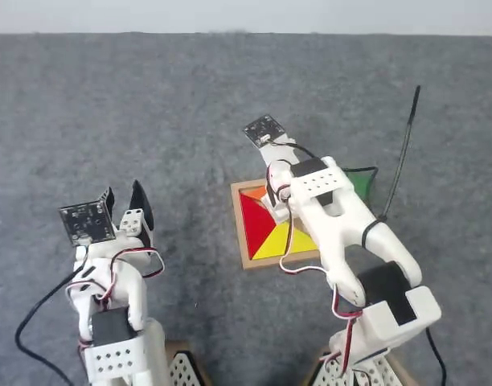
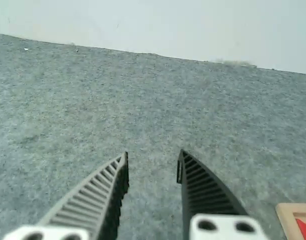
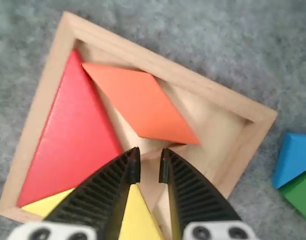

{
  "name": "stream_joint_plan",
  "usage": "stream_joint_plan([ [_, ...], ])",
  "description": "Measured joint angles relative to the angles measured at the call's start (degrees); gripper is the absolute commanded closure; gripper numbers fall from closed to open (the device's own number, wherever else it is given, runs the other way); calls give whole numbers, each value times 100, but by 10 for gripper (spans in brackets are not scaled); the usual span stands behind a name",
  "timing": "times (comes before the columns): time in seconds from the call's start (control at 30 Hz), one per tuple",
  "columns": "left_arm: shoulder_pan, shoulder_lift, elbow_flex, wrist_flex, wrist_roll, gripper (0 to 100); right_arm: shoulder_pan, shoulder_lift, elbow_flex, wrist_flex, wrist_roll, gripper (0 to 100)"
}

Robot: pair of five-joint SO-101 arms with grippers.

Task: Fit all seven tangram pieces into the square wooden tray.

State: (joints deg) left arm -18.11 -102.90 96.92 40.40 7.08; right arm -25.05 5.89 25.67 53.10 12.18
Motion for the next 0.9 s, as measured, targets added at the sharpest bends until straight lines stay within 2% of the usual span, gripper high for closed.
stream_joint_plan([
  [0.17, 0, 0, 0, 0, 0, 848, 325, 0, 0, 70, 9, 924],
  [0.4, 0, 0, 0, 0, 0, 848, 501, 0, 0, 79, 545, 924],
  [0.53, 141, 0, 0, 0, 9, 848, 571, -9, -105, 97, 554, 924],
  [0.7, 290, 0, 0, 114, -79, 848, 580, -615, -79, 105, 114, 923],
  [0.9, 290, 0, 0, 123, -132, 848, 580, -976, 642, 105, -229, 790],
])
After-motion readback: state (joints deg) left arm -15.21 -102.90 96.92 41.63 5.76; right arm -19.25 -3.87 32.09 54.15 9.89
